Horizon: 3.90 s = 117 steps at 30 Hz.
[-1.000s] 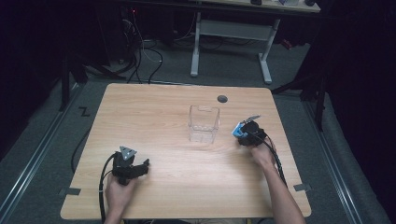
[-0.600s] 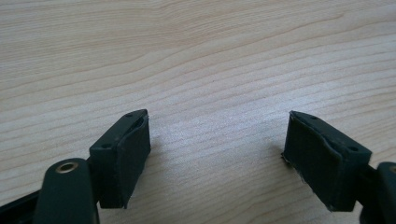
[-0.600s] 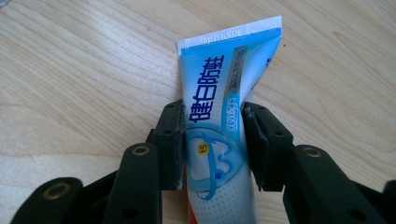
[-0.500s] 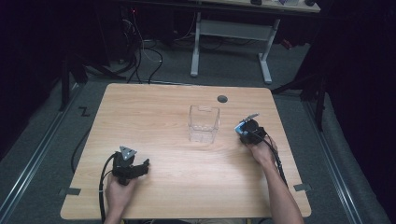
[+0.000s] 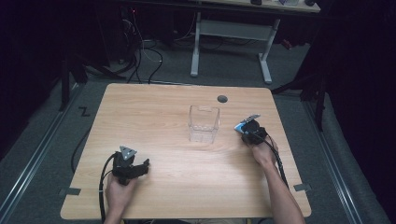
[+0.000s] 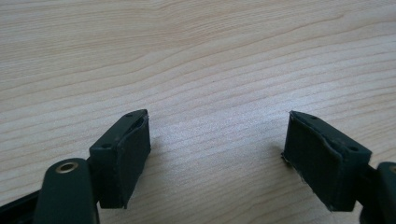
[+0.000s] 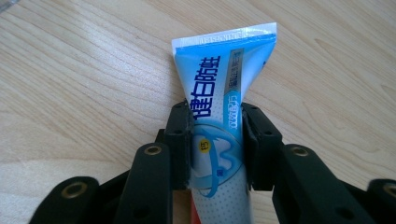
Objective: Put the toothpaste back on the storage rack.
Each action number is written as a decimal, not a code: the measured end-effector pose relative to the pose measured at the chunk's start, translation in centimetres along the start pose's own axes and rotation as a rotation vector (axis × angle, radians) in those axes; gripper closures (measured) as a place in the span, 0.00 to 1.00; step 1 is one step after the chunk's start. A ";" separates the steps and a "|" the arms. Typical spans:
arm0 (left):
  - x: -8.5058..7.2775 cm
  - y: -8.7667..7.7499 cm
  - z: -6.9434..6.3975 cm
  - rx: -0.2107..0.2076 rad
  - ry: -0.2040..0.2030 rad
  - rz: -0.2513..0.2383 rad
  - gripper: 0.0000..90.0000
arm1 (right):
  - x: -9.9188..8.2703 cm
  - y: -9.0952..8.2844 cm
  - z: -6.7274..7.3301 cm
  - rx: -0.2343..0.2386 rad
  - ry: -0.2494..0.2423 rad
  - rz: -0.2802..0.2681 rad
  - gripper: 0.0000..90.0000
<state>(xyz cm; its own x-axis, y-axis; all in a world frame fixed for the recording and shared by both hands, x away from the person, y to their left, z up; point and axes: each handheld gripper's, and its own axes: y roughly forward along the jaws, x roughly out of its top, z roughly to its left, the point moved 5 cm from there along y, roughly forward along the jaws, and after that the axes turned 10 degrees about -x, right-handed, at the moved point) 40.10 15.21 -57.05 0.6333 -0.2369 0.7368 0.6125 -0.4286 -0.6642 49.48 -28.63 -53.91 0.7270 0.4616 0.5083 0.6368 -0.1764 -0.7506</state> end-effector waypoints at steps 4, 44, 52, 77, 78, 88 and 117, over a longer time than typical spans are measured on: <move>0.0 0.0 0.0 0.000 0.000 0.000 0.25 | -0.1 -0.2 0.0 0.008 -0.001 -0.008 0.77; 0.0 0.0 0.0 0.001 0.000 0.000 0.26 | 0.6 -8.8 -1.8 0.180 0.130 -0.296 0.81; 0.0 0.0 0.0 0.001 -0.001 -0.001 0.26 | 1.1 -10.1 -1.4 0.246 0.152 -0.369 0.81; 0.0 0.0 0.0 -0.001 0.001 0.002 0.26 | 4.6 -13.1 1.4 0.427 0.155 -0.481 0.81; 0.0 0.0 0.0 -0.001 0.001 0.002 0.26 | 4.6 -13.1 1.4 0.427 0.155 -0.481 0.81; 0.0 0.0 0.0 -0.003 0.001 0.002 0.26 | 6.2 -13.8 2.0 0.470 0.153 -0.495 0.81; 0.0 -0.1 0.0 -0.005 0.003 0.002 0.25 | 14.0 -16.4 2.9 0.497 0.164 -0.621 0.81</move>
<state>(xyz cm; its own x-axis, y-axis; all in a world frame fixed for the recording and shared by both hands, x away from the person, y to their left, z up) 40.02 15.22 -57.05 0.6332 -0.2399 0.7359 0.6091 -0.4323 -0.6650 48.42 -16.75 -35.71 0.3314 0.2084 0.9202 0.7761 0.4944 -0.3915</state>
